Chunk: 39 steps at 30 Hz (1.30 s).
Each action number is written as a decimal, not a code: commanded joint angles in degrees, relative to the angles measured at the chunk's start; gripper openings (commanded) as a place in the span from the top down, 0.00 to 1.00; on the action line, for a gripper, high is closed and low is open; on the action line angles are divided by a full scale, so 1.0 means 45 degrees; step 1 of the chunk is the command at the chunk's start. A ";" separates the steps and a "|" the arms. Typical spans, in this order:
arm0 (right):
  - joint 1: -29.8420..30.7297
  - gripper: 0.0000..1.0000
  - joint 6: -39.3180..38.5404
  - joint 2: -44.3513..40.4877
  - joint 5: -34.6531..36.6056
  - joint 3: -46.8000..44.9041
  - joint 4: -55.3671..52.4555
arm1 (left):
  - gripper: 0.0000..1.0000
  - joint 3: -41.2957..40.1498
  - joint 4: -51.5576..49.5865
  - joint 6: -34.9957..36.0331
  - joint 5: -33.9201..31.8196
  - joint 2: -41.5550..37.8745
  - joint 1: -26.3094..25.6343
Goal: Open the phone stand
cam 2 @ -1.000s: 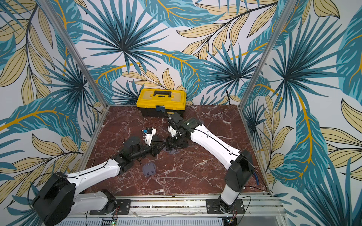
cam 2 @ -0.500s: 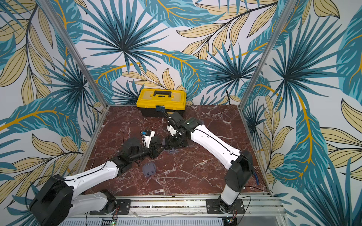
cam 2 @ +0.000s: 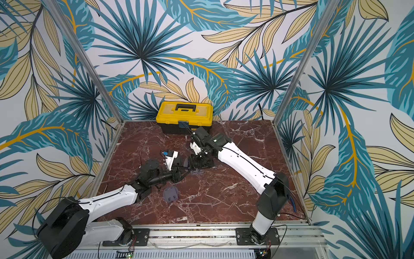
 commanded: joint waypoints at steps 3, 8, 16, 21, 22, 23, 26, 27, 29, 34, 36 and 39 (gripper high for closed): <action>0.0056 0.67 -0.0180 0.0176 -0.0210 0.0257 0.0015 | 0.60 -0.0069 0.1303 -0.0360 0.0378 0.0280 0.0056; 0.0056 0.67 -0.0157 0.0205 -0.0258 0.0238 0.0037 | 0.63 0.0143 0.1678 -0.0467 0.0366 0.0602 0.0047; 0.0065 0.67 -0.0123 0.0204 -0.0326 0.0181 0.0110 | 0.69 0.0281 0.2245 -0.0690 0.0393 0.1023 0.0047; 0.0056 0.67 -0.0083 0.0218 -0.0354 0.0062 0.0247 | 0.70 0.0342 0.2364 -0.0729 0.0362 0.1045 0.0046; 0.0056 0.67 -0.0066 0.0214 -0.0374 0.0062 0.0271 | 0.70 0.0361 0.2373 -0.0729 0.0365 0.1055 0.0038; 0.0056 0.67 -0.0063 0.0224 -0.0374 0.0045 0.0273 | 0.70 0.0373 0.2381 -0.0741 0.0365 0.1062 0.0046; 0.0056 0.67 -0.0044 0.0209 -0.0372 0.0042 0.0299 | 0.74 0.0420 0.2401 -0.0729 0.0369 0.1068 0.0056; 0.0056 0.67 -0.0030 0.0215 -0.0366 0.0042 0.0301 | 0.76 0.0422 0.2413 -0.0729 0.0361 0.1084 0.0046; 0.0056 0.67 -0.0037 0.0200 -0.0384 0.0009 0.0308 | 0.79 0.0442 0.2453 -0.0756 0.0354 0.1074 0.0048; 0.0056 0.66 0.0052 0.0203 -0.0440 -0.0152 0.0472 | 0.89 0.0476 0.2632 -0.0854 0.0376 0.1030 0.0057; 0.0056 0.62 0.0112 0.0217 -0.0502 -0.0215 0.0573 | 0.91 0.0495 0.2689 -0.0867 0.0327 0.1006 0.0046; 0.0056 0.56 0.0233 0.0209 -0.0554 -0.0336 0.0729 | 0.95 0.0500 0.2763 -0.0865 0.0294 0.0986 0.0046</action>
